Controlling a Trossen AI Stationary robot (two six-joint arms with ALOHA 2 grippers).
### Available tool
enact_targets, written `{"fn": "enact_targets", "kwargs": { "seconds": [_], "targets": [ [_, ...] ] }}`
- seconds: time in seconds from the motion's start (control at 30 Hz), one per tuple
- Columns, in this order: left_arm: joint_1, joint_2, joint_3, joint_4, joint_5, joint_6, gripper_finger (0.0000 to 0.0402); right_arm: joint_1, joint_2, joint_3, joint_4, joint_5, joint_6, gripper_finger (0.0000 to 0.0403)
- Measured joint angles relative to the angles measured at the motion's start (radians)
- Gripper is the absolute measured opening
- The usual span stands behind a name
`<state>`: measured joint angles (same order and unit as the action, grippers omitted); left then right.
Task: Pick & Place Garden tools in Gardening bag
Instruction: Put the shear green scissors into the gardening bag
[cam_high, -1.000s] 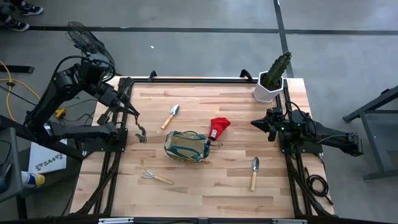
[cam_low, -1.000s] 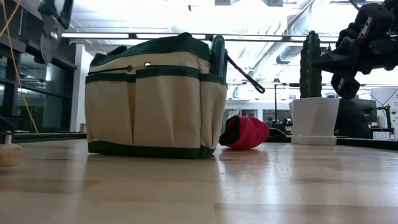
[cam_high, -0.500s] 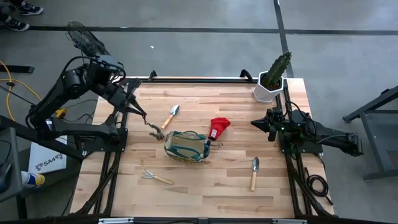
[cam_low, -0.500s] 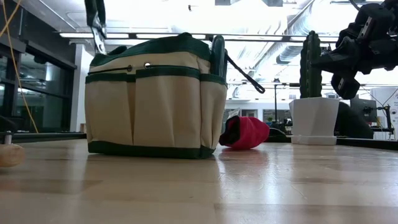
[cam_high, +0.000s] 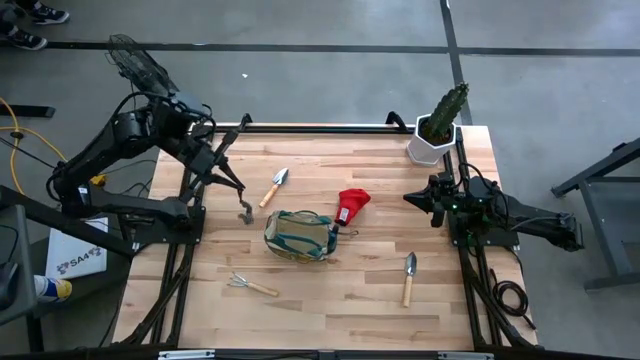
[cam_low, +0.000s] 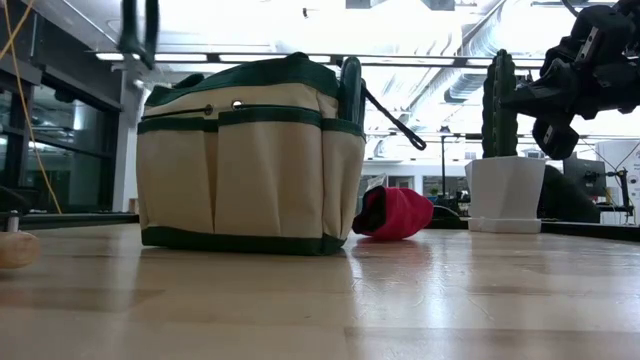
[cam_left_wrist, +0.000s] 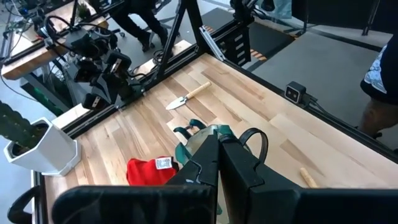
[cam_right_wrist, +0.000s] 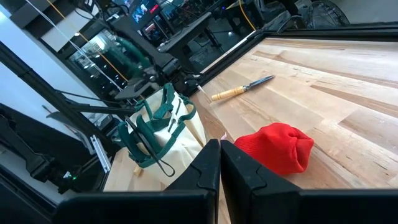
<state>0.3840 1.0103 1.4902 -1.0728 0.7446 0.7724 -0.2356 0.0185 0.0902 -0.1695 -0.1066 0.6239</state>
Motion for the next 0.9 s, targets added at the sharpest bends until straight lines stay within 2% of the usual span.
{"fn": "enact_targets", "kwargs": {
  "seconds": [0.9],
  "targets": [
    [-0.001, 0.042, 0.000, 0.036, 0.028, -0.025, 0.0000, 0.000, 0.000, 0.000, 0.000, 0.000, 0.000, 0.0004]
  ]
}}
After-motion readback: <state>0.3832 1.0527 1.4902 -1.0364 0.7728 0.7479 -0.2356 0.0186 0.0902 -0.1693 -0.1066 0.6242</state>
